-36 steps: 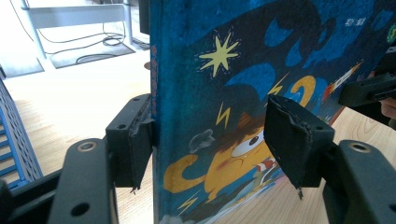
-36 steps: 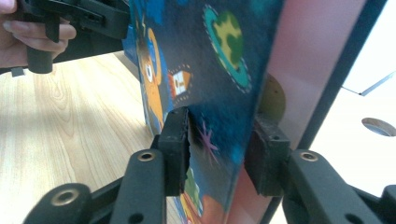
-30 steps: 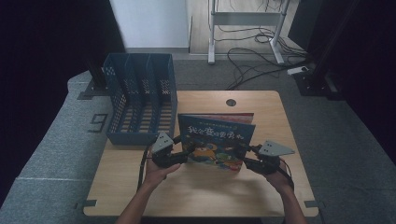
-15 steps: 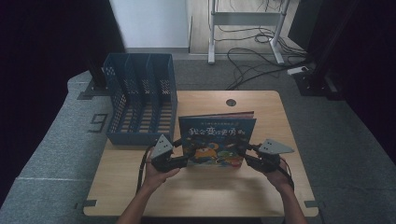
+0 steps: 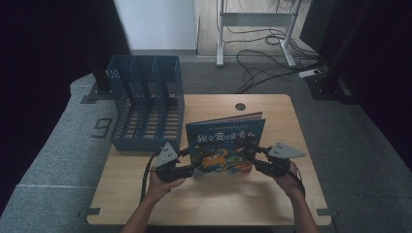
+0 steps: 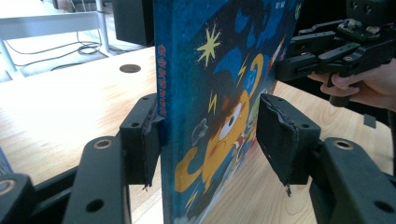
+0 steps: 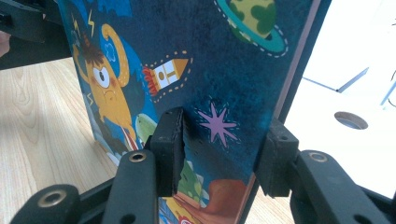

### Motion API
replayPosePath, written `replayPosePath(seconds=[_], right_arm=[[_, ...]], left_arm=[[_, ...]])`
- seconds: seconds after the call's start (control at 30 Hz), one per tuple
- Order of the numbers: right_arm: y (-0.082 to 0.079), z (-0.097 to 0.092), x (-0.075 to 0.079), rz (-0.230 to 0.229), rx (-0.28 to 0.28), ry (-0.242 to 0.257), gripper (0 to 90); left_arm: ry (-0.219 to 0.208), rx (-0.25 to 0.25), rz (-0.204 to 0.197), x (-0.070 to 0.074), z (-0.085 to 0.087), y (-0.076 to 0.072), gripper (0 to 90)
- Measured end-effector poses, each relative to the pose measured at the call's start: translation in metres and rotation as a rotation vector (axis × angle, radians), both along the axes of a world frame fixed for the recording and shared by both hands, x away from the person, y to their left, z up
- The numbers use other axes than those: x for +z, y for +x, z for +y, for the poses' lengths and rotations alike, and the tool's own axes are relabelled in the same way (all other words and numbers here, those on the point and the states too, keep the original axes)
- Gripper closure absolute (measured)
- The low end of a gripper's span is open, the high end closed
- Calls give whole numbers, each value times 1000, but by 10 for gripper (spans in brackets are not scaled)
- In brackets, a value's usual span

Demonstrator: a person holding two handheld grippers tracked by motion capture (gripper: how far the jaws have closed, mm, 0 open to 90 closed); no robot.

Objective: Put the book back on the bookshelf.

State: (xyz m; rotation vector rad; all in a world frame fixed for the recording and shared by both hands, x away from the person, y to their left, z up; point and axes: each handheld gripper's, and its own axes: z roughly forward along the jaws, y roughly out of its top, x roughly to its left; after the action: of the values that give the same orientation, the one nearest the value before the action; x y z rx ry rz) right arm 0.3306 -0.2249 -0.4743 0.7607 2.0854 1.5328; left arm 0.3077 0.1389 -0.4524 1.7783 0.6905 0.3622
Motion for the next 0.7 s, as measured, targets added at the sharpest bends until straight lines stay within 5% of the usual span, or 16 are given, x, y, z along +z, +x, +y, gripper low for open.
replayPosePath(seconds=[0.43,0.7], right_arm=[[-1,-1,-1,2,-17,3,528],[-1,-3,-2,13,-8,9,525]], left_arm=[[1,-20,6,-2,-13,3,430],[-19,-23,50,-3,-23,13,522]])
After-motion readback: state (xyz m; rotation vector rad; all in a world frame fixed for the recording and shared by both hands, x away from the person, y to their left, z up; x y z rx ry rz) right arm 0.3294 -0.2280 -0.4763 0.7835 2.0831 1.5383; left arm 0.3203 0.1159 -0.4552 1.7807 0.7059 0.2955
